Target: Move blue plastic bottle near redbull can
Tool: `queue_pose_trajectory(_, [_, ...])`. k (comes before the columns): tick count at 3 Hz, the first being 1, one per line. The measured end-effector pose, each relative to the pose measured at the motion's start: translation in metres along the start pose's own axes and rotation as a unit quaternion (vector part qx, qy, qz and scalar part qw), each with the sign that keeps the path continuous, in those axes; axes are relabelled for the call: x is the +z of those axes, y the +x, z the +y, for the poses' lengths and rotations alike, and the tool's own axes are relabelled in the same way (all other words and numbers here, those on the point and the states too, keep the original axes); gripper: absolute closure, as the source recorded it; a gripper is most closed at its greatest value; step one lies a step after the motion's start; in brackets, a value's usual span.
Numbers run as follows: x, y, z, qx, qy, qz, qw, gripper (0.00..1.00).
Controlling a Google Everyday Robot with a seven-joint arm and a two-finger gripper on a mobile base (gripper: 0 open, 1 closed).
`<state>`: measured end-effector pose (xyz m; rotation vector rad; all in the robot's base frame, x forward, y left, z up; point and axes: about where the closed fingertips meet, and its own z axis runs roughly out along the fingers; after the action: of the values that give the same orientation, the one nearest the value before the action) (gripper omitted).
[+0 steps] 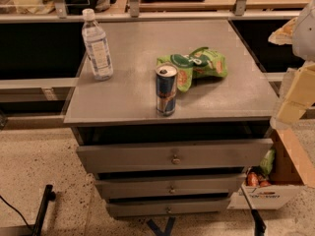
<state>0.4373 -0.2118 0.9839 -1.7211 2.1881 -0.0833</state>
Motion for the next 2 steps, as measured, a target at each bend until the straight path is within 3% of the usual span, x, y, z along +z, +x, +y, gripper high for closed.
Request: queue_pose_trajectory(2, [0.0,-0.011,-0.017,-0.008,0.007,-0.012,0.9999,0.0])
